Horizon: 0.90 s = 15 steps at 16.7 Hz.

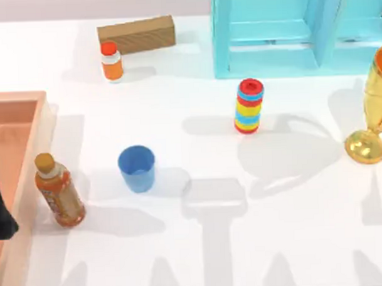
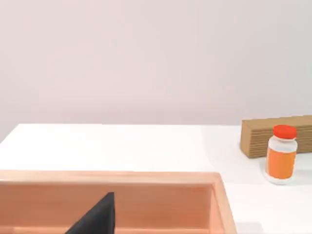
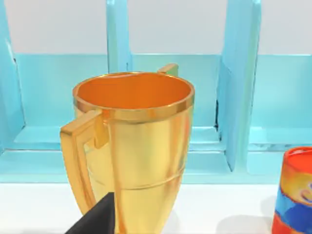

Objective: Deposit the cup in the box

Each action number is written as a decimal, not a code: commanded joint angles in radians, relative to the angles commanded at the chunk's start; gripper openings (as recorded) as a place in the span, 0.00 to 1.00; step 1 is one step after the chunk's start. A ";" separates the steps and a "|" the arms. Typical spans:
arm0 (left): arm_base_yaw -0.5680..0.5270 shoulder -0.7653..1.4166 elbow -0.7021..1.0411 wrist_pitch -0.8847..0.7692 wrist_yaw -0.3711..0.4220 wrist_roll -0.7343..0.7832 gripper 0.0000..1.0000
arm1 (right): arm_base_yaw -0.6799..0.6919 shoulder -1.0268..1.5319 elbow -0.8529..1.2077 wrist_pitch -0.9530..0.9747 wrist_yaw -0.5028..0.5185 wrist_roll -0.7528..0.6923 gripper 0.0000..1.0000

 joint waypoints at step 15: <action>-0.098 0.673 0.615 -0.446 -0.036 -0.225 1.00 | 0.000 0.000 0.000 0.000 0.000 0.000 1.00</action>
